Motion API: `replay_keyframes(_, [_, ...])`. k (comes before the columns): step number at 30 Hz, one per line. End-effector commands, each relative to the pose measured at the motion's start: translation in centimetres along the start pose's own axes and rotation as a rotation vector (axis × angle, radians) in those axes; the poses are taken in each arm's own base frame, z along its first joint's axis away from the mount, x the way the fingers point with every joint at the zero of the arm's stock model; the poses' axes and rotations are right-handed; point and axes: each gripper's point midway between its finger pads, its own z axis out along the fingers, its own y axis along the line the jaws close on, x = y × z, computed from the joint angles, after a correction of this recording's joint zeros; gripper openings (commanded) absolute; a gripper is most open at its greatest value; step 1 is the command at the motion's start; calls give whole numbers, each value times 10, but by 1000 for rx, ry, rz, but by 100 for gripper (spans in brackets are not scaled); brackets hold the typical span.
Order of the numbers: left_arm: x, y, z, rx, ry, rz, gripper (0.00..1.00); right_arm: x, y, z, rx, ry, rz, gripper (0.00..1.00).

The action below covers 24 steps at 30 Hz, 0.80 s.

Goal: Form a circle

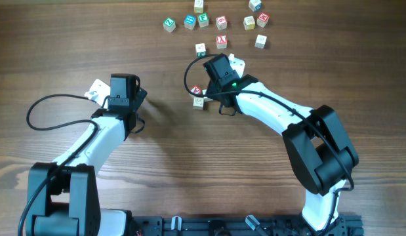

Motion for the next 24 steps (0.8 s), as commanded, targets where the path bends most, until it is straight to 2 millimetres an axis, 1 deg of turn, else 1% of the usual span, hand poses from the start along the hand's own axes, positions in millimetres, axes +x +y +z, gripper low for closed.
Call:
replay_keyframes(1, [-3,5,2,-19,-15,-13,100,1,7,-3,-35,16,13,5])
replay_keyframes(11, [-3,5,2,-19,-15,-13,100,8,15,-3,-80,57,17,4])
replay_keyframes(24, [-3,5,2,-19,-15,-13,100,8,18,-4,-95,57,6,4])
